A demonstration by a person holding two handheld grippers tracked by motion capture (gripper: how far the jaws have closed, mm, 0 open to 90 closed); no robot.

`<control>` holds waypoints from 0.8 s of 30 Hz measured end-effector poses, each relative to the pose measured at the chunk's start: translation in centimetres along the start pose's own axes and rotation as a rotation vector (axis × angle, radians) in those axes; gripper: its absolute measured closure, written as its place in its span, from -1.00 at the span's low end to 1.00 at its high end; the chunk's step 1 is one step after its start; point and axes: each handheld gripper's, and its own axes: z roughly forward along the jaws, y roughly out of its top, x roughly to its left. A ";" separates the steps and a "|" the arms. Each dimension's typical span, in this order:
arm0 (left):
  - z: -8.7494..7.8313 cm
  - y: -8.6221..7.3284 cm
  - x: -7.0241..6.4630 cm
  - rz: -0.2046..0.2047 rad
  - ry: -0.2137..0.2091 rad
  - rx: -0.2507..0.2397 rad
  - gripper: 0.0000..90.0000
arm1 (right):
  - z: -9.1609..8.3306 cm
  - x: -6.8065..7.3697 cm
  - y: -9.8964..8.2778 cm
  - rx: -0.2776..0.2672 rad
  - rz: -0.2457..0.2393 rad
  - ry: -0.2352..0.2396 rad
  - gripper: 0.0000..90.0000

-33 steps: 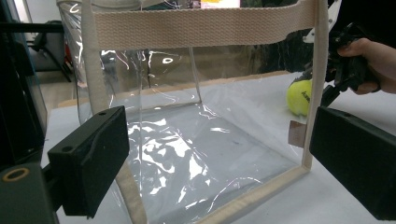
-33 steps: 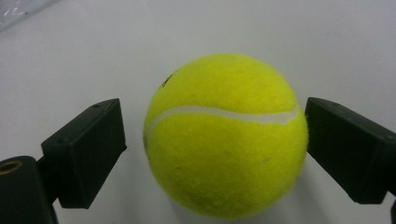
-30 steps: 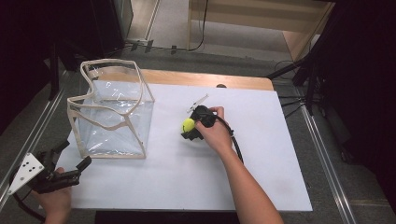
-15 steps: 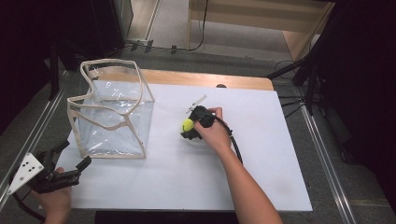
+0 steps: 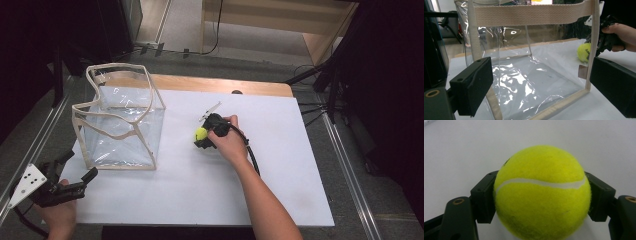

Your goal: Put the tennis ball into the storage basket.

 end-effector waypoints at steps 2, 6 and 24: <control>0.0 0.0 0.0 0.000 0.000 -0.001 -0.88 | -0.1 0.1 0.1 -0.001 -0.007 0.000 -0.48; 0.0 0.0 0.0 0.000 0.000 -0.001 -0.88 | -0.2 0.3 0.6 -0.008 -0.012 0.005 -0.47; 0.0 0.0 0.0 -0.002 -0.001 -0.003 -0.88 | 0.1 1.8 2.7 -0.023 -0.067 0.048 -0.47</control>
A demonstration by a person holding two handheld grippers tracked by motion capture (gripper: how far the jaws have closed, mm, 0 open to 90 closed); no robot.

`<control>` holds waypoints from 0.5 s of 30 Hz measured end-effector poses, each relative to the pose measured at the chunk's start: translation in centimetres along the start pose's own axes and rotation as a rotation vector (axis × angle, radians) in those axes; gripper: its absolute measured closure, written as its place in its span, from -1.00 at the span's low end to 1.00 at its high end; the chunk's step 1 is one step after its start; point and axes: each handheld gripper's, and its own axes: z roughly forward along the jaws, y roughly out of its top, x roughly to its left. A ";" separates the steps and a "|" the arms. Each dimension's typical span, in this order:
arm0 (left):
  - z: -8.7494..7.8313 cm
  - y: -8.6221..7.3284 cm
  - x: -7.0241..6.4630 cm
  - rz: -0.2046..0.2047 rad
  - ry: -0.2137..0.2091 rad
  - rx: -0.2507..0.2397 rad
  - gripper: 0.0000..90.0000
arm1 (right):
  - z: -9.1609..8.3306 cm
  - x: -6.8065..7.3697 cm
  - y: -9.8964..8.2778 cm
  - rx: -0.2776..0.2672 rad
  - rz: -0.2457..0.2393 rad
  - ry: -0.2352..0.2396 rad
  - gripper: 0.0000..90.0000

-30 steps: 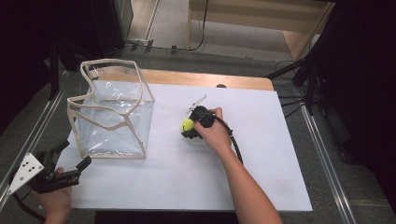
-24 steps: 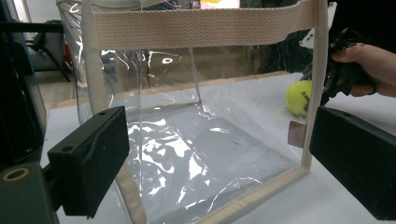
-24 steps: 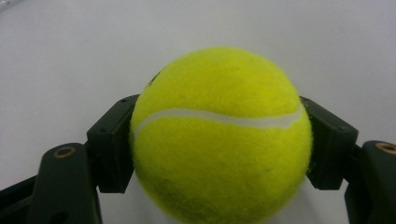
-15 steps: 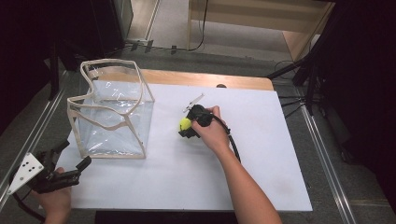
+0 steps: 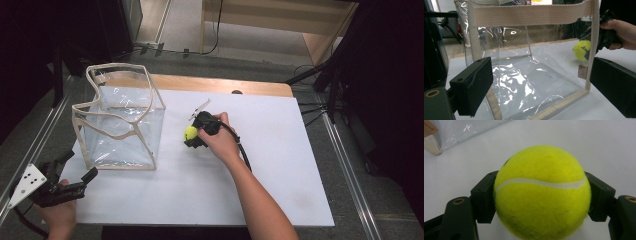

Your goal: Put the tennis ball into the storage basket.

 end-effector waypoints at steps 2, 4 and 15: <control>0.0 0.0 0.0 0.001 -0.001 0.000 -0.88 | 0.1 0.1 0.3 0.000 -0.011 0.000 -0.47; 0.0 0.0 0.0 0.001 -0.001 0.000 -0.88 | 0.2 0.3 0.6 -0.007 -0.014 0.007 -0.47; 0.0 0.0 0.0 0.001 -0.003 -0.001 -0.88 | 0.7 1.0 2.1 -0.031 -0.041 0.037 -0.47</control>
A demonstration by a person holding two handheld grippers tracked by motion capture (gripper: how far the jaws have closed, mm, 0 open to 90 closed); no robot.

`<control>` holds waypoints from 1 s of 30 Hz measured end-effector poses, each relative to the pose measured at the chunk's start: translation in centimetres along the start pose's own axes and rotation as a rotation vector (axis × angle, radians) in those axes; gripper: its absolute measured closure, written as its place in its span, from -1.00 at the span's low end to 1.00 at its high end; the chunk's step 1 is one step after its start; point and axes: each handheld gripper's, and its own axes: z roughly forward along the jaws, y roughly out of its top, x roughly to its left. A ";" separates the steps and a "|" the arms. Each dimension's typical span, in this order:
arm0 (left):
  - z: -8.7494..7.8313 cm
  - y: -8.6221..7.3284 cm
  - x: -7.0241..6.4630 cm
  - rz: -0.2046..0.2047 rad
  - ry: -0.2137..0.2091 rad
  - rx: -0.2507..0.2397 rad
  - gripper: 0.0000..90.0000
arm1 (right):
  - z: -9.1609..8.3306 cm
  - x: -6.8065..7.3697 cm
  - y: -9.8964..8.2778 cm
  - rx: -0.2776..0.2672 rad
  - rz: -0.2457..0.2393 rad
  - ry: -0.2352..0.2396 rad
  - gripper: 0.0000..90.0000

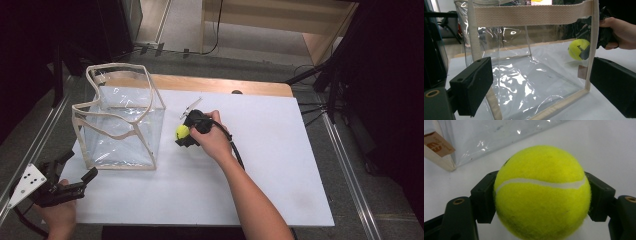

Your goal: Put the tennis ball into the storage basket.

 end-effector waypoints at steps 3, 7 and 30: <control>0.0 0.0 0.0 0.001 0.001 0.001 -0.88 | 0.1 0.3 0.6 0.001 0.006 -0.003 -0.47; 0.0 0.0 0.0 0.001 0.000 0.001 -0.88 | 0.3 0.6 1.2 -0.011 -0.010 0.010 -0.47; 0.0 0.0 0.0 -0.001 -0.001 0.000 -0.88 | -1.3 1.7 4.1 -0.045 -0.046 0.042 -0.47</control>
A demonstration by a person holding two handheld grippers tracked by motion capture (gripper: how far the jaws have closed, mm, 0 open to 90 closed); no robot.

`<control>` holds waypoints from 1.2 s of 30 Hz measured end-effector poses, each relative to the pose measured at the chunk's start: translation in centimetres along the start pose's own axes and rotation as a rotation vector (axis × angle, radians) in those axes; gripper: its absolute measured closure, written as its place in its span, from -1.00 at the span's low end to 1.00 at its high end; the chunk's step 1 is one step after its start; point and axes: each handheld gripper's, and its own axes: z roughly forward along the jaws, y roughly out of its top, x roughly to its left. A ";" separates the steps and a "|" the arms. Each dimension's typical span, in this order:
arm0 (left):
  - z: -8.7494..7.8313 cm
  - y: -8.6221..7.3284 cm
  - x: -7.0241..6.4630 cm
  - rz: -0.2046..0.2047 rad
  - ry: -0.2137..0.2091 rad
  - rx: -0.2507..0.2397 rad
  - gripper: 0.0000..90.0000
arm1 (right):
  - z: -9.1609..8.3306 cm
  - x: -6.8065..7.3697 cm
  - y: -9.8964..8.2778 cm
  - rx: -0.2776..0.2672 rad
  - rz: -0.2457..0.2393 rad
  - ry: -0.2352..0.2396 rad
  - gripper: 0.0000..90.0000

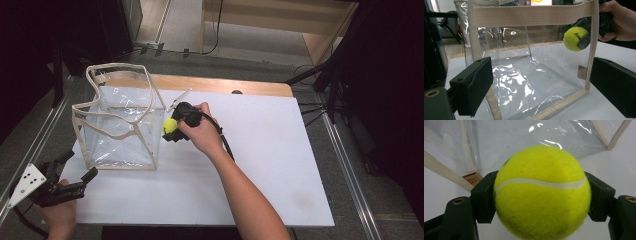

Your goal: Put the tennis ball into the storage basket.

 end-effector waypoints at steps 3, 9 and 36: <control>0.0 0.0 0.0 0.000 0.000 0.000 -0.88 | -0.3 0.1 0.5 -0.012 -0.021 0.002 -0.47; 0.0 0.0 0.0 -0.002 0.000 -0.002 -0.88 | -0.9 0.3 1.3 -0.011 -0.025 0.003 -0.47; 0.1 0.0 -0.1 -0.008 -0.001 -0.004 -0.88 | -4.6 0.7 4.4 -0.026 -0.071 0.004 -0.47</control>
